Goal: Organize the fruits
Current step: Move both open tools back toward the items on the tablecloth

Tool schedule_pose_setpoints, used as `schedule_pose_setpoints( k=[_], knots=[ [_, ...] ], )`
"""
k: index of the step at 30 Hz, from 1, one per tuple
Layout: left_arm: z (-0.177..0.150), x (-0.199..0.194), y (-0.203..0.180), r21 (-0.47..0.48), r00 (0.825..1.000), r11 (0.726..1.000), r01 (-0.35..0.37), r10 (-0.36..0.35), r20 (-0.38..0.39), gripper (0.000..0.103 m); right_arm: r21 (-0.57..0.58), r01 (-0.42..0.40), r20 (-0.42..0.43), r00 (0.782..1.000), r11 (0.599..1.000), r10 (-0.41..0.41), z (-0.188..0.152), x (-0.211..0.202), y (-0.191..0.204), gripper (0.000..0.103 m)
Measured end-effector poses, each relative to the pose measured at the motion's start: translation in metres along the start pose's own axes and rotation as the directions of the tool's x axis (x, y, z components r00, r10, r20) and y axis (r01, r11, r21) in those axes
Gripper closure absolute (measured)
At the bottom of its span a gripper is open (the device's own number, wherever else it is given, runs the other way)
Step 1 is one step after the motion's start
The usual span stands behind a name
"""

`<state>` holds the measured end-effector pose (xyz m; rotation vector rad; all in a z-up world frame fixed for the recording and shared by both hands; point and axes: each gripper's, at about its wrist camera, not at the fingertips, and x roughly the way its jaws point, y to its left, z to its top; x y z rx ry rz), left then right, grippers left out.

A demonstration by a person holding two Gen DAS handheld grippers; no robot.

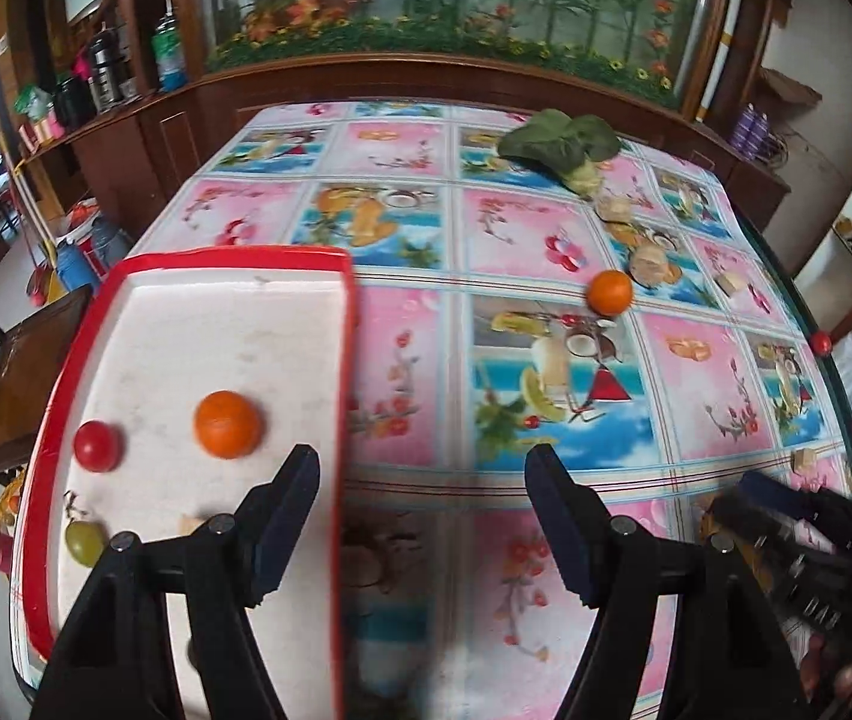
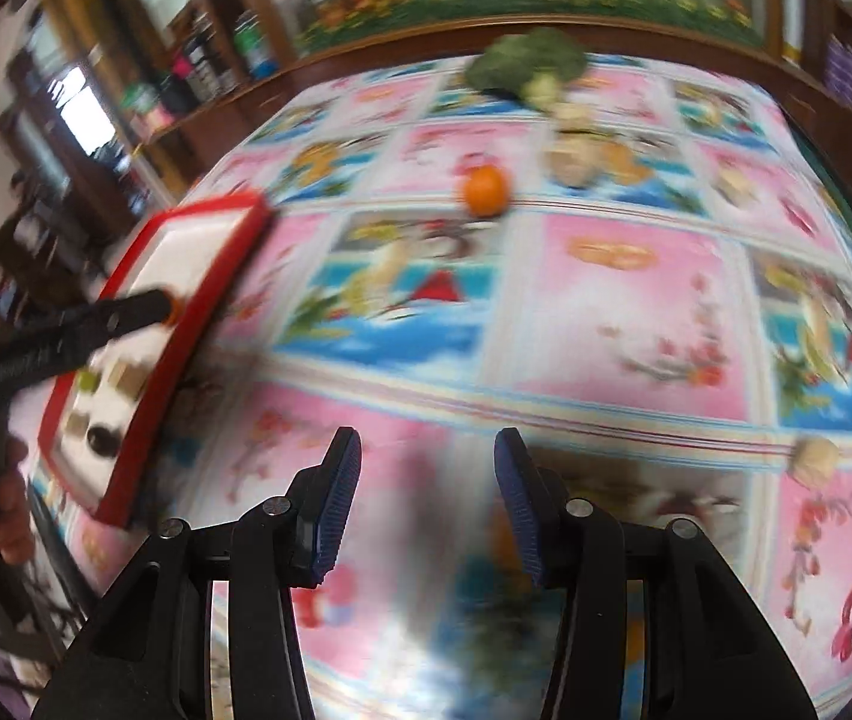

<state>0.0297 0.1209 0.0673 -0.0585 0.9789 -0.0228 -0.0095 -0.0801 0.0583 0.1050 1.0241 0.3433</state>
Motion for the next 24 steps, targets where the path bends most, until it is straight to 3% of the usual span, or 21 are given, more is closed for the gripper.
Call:
schedule_pose_setpoints(
  k=[7,10,13,21,22,24],
  knots=[
    [0.017,0.026,-0.027,0.027,0.999,0.999,0.024,-0.023,-0.038,0.029,0.180,-0.008,0.076,0.997,0.984,-0.005,0.036,-0.006,-0.079,0.057],
    [0.026,0.041,-0.044,0.039,0.996,0.997,0.063,-0.061,-0.064,0.029,0.226,0.000,0.053,0.999,0.974,-0.012,0.058,0.006,-0.098,0.057],
    [0.037,0.056,-0.066,0.079,0.994,0.993,0.084,-0.078,-0.073,0.029,0.176,0.051,0.041,0.997,0.983,-0.059,0.081,0.017,-0.103,0.057],
    [0.058,0.075,-0.087,0.119,0.996,0.991,0.068,-0.060,-0.069,0.028,0.084,0.048,0.015,0.999,0.995,-0.049,0.137,0.069,-0.102,0.055],
    [0.061,0.078,-0.089,0.126,0.996,0.990,0.066,-0.056,-0.075,0.026,0.063,0.047,0.024,0.999,0.997,-0.049,0.142,0.073,-0.098,0.053],
    [0.064,0.084,-0.092,0.142,0.995,0.988,0.062,-0.051,-0.082,0.025,-0.002,0.062,0.030,0.998,0.998,-0.062,0.148,0.081,-0.088,0.036]
  ],
)
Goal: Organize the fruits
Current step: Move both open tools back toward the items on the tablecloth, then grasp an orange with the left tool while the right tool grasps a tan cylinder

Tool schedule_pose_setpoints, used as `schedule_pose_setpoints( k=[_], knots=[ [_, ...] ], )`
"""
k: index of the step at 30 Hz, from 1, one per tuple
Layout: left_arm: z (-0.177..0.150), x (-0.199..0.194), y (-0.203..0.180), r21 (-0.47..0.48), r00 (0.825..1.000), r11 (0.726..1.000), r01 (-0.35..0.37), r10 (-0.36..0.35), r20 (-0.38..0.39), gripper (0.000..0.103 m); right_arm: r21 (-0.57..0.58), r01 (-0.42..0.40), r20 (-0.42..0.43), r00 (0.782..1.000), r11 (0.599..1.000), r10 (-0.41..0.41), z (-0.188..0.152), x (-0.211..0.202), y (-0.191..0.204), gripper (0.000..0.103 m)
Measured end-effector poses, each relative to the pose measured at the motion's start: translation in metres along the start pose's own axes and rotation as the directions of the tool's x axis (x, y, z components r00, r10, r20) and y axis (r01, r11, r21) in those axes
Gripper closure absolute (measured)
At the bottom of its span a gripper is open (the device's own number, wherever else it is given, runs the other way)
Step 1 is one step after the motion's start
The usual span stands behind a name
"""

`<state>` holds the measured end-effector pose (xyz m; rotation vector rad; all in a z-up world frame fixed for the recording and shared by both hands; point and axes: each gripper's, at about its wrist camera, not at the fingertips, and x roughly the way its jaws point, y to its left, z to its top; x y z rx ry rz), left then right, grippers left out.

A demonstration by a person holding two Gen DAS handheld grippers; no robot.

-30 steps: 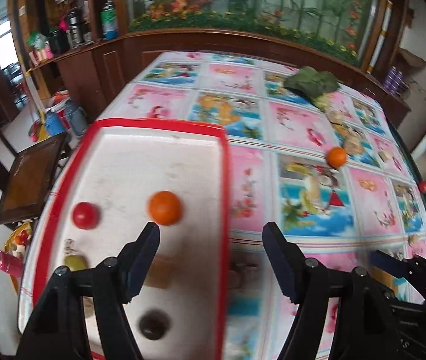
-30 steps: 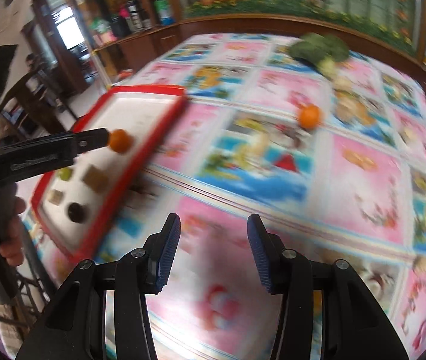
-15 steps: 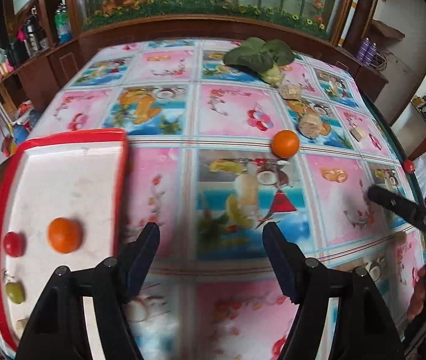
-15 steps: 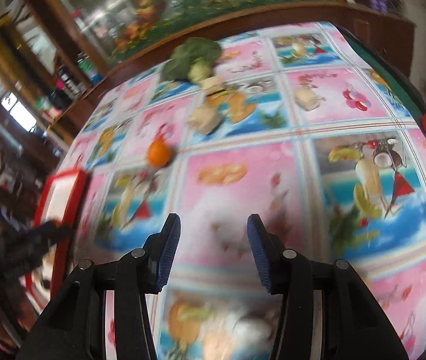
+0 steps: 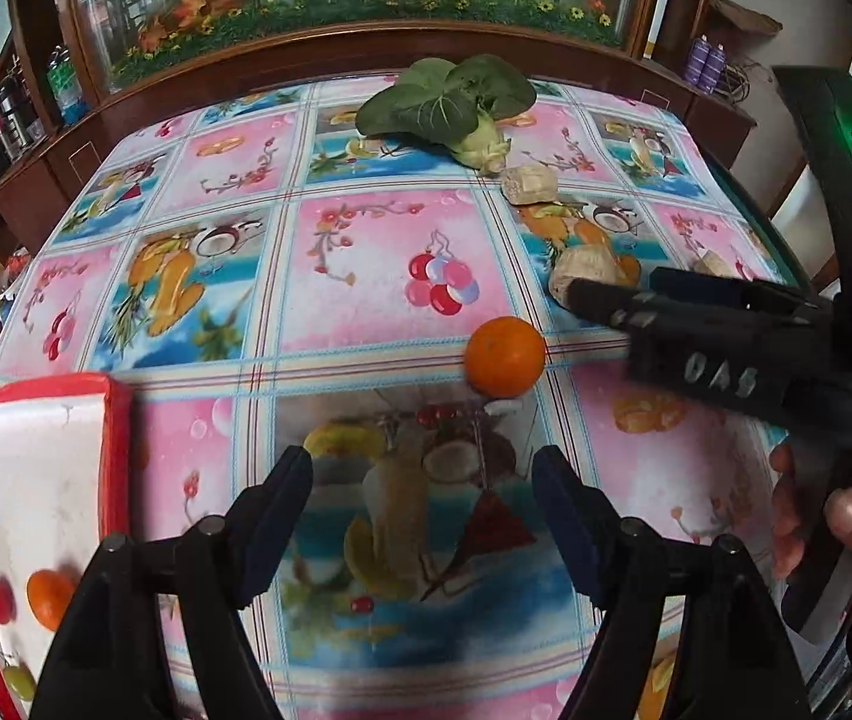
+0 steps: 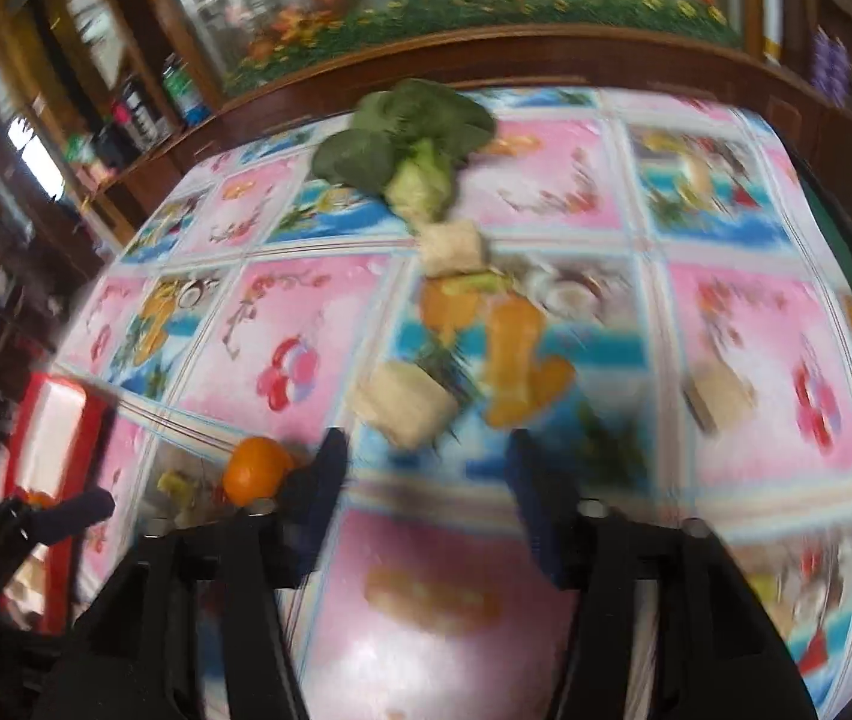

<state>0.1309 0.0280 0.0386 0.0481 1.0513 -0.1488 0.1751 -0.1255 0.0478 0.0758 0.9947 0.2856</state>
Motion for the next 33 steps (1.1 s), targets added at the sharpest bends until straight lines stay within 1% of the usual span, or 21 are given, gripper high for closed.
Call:
schedule_pose_setpoints(
  k=[1,2,4,6,8,10,11,12,16,22,24,27,28,29,30,31,32,33],
  knots=[
    [0.002,0.003,-0.001,0.006,1.000,1.000,-0.002,0.002,0.000,0.025,-0.048,0.027,0.000,1.000,0.998,-0.027,0.001,0.004,0.008,0.034],
    [0.004,0.007,-0.001,0.008,1.000,1.000,-0.011,0.011,-0.003,0.025,-0.092,0.061,0.006,0.998,0.994,-0.061,0.002,0.009,0.013,0.034],
    [0.008,0.012,-0.002,0.008,1.000,1.000,-0.008,0.008,-0.011,0.025,-0.135,0.107,0.024,0.994,0.985,-0.105,0.003,0.014,0.019,0.034],
    [0.011,0.015,-0.002,0.004,1.000,1.000,-0.005,0.005,-0.004,0.025,-0.130,0.087,0.021,0.996,0.988,-0.085,0.005,0.018,0.017,0.034],
    [0.015,0.018,-0.004,0.008,1.000,1.000,-0.003,0.003,0.001,0.025,-0.151,0.083,0.010,0.997,0.985,-0.082,0.004,0.024,0.019,0.034],
    [0.018,0.022,-0.005,0.005,1.000,1.000,0.002,-0.002,-0.009,0.025,-0.160,0.074,-0.005,0.997,0.984,-0.076,0.003,0.028,0.018,0.042],
    [0.020,0.024,-0.006,0.000,1.000,1.000,0.003,-0.003,-0.013,0.025,-0.154,0.064,-0.017,0.998,0.986,-0.068,0.003,0.031,0.017,0.053],
    [0.021,0.026,-0.006,-0.004,1.000,1.000,0.005,-0.005,-0.016,0.025,-0.154,0.073,-0.004,0.997,0.985,-0.075,0.003,0.029,0.017,0.060],
    [0.024,0.032,-0.011,-0.009,1.000,1.000,0.011,-0.011,-0.024,0.025,-0.136,0.055,-0.013,0.998,0.989,-0.057,0.001,0.025,0.013,0.062],
    [0.029,0.044,-0.023,-0.005,0.999,1.000,-0.004,0.004,-0.037,0.025,-0.023,-0.004,-0.018,1.000,1.000,0.003,-0.008,0.003,-0.012,0.062],
    [0.029,0.049,-0.027,-0.003,0.999,1.000,-0.017,0.016,-0.040,0.025,-0.018,-0.005,-0.018,1.000,1.000,0.004,-0.014,-0.005,-0.017,0.062],
    [0.030,0.051,-0.030,-0.022,0.999,0.999,-0.033,0.032,-0.021,0.027,-0.001,0.002,-0.018,1.000,1.000,-0.002,-0.022,-0.016,-0.025,0.062],
    [0.030,0.051,-0.030,-0.032,0.999,0.999,-0.035,0.035,-0.013,0.032,-0.005,0.010,-0.017,1.000,1.000,-0.010,-0.026,-0.019,-0.027,0.062],
    [0.030,0.051,-0.031,-0.039,0.999,0.999,-0.037,0.037,-0.001,0.042,-0.011,0.019,-0.016,1.000,1.000,-0.019,-0.029,-0.021,-0.027,0.062],
    [0.031,0.050,-0.033,-0.036,0.999,0.999,-0.035,0.035,0.009,0.049,-0.017,0.026,-0.017,1.000,1.000,-0.026,-0.031,-0.023,-0.029,0.062],
    [0.031,0.048,-0.035,-0.026,0.999,0.999,-0.031,0.031,0.017,0.066,-0.021,0.034,-0.019,0.999,0.999,-0.034,-0.034,-0.025,-0.029,0.061],
    [0.031,0.048,-0.039,-0.016,1.000,1.000,-0.018,0.018,0.017,0.067,-0.021,0.039,-0.017,0.999,0.999,-0.039,-0.037,-0.027,-0.030,0.061],
    [0.031,0.048,-0.041,-0.011,0.999,0.999,-0.030,0.030,0.017,0.067,-0.018,0.039,-0.017,0.999,0.999,-0.039,-0.040,-0.029,-0.030,0.061]
  ],
)
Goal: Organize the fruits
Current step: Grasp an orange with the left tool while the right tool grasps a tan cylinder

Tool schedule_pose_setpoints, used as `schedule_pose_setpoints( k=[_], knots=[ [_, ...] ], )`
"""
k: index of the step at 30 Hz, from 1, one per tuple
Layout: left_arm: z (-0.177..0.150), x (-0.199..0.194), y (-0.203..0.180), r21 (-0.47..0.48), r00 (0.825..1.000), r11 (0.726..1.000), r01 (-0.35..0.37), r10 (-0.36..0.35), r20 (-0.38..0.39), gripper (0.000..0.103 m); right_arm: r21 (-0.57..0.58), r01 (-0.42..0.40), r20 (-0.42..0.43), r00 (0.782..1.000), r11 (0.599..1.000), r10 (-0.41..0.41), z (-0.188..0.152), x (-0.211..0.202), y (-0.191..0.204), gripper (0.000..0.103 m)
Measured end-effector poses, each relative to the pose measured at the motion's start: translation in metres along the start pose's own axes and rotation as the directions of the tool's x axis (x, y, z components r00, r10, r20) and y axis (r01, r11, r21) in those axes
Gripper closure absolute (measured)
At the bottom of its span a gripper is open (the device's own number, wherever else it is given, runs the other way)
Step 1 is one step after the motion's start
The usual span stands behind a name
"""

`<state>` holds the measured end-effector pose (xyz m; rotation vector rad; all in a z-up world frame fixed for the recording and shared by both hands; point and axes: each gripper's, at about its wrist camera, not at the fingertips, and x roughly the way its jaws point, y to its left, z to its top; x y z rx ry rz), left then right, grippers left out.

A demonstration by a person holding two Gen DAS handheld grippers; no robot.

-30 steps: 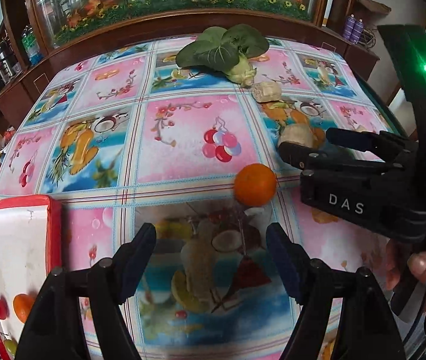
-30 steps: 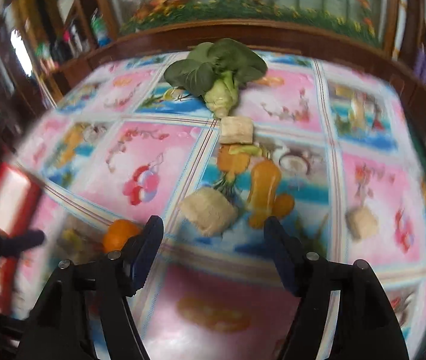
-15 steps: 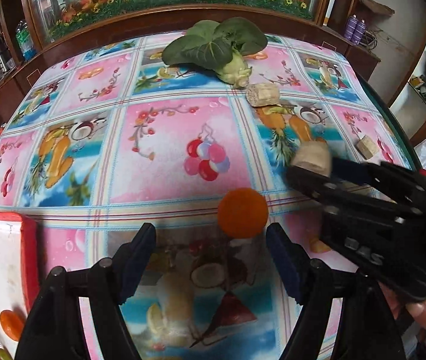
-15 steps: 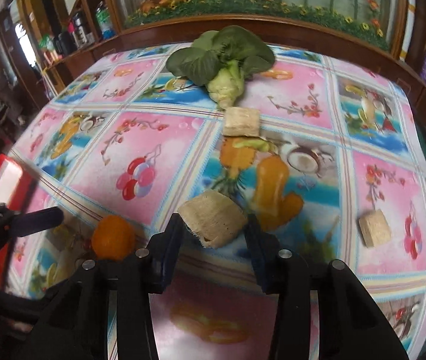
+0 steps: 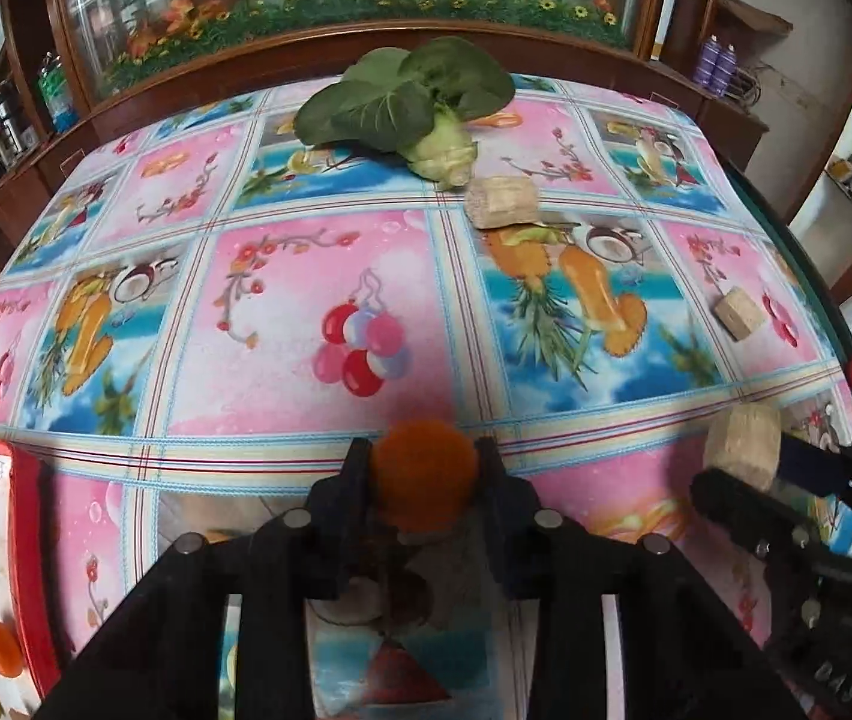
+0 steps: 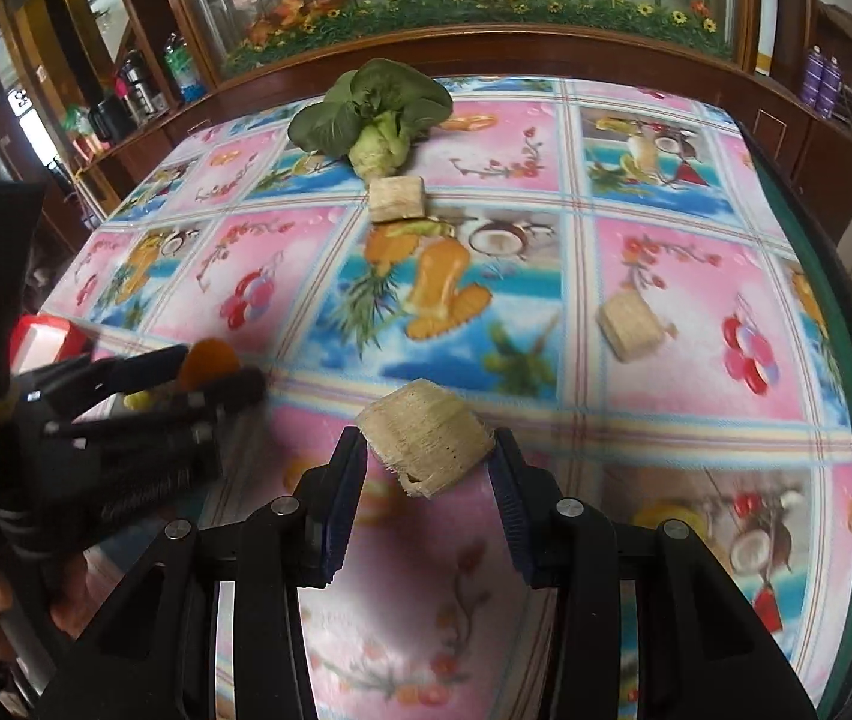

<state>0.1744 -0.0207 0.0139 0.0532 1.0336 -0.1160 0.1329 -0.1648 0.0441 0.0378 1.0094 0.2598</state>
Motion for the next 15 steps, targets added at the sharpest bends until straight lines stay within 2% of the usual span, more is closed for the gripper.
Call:
schedule_pose_setpoints(
  k=[6,15],
  knots=[
    [-0.012,-0.009,0.001,-0.017,1.000,1.000,0.024,-0.024,-0.016,0.067,-0.004,0.008,0.002,1.000,1.000,-0.008,-0.016,-0.015,0.005,0.061],
    [-0.051,-0.039,0.011,-0.033,0.996,0.996,0.083,-0.084,-0.028,0.067,-0.036,0.031,0.028,0.999,0.999,-0.030,-0.045,-0.042,0.030,0.061]
  ],
)
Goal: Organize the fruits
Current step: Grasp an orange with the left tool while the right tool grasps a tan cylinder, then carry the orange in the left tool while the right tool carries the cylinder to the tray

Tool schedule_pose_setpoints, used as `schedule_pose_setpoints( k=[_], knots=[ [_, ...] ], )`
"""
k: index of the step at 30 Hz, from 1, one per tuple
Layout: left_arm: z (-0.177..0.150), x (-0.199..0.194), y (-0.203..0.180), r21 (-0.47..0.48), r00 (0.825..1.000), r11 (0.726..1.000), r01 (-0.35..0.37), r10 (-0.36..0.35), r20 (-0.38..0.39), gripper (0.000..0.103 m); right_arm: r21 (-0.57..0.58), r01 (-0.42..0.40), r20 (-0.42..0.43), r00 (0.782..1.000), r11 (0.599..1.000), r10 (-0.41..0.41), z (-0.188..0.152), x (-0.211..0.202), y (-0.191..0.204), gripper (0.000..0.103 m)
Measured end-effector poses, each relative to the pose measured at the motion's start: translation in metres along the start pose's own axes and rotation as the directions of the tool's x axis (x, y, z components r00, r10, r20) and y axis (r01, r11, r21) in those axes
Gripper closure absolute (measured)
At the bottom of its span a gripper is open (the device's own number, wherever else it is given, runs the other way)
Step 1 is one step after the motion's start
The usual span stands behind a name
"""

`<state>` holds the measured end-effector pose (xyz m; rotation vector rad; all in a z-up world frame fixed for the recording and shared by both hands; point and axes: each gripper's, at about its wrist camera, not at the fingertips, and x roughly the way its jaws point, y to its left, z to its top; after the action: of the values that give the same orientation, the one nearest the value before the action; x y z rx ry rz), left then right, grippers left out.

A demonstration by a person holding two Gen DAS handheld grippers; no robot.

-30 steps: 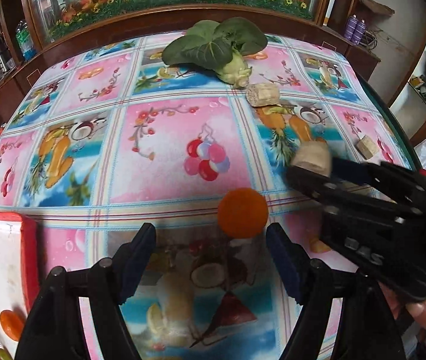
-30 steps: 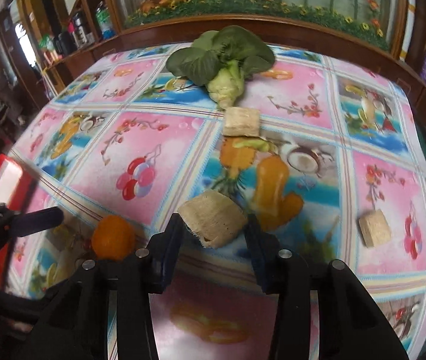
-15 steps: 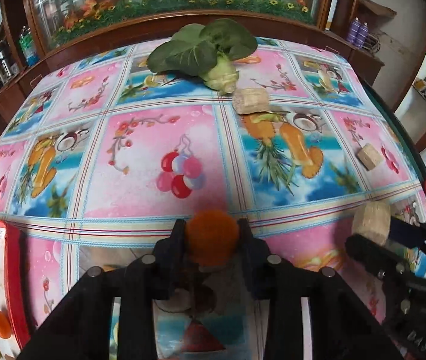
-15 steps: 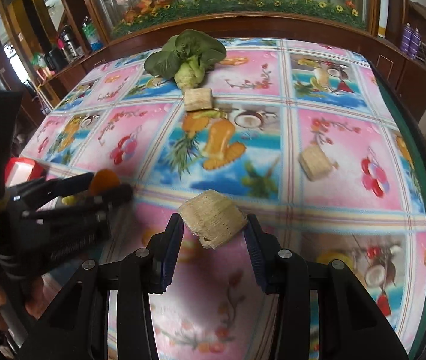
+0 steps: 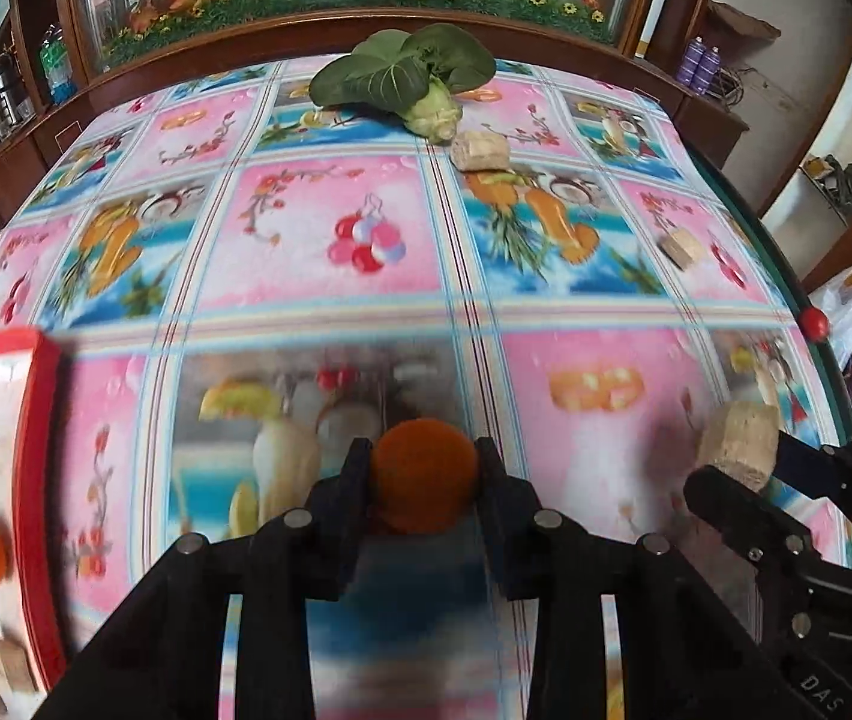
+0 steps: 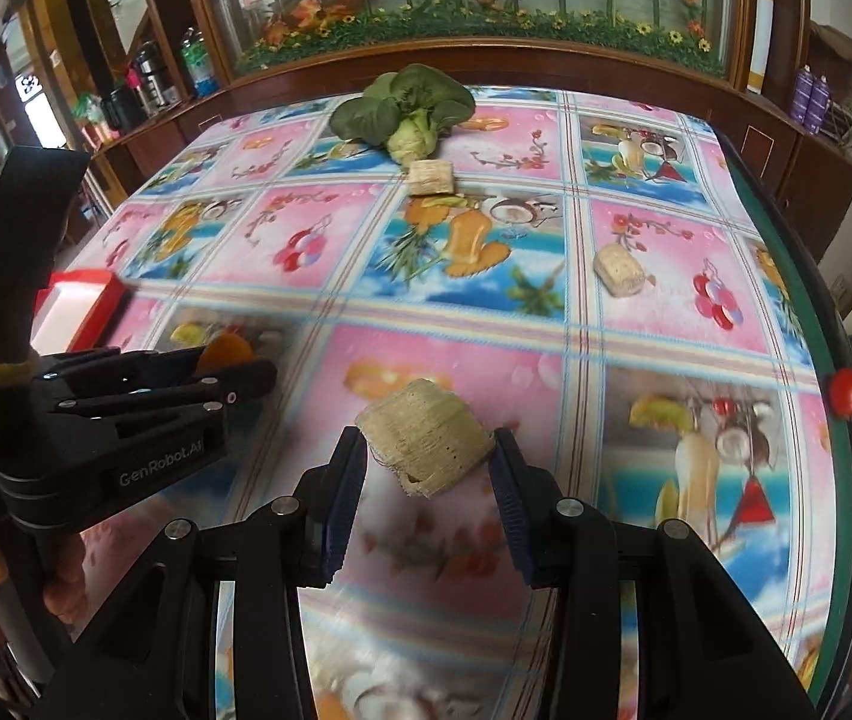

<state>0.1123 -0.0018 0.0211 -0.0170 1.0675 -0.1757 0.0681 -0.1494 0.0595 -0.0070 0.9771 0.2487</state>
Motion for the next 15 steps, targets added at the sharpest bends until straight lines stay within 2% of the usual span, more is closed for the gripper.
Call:
schedule_pose_setpoints(
  k=[15],
  knots=[
    [-0.084,-0.053,0.005,0.007,0.996,0.996,0.085,-0.085,-0.004,0.067,0.061,0.014,-0.023,1.000,0.998,-0.013,-0.074,-0.035,0.031,0.062]
  ],
)
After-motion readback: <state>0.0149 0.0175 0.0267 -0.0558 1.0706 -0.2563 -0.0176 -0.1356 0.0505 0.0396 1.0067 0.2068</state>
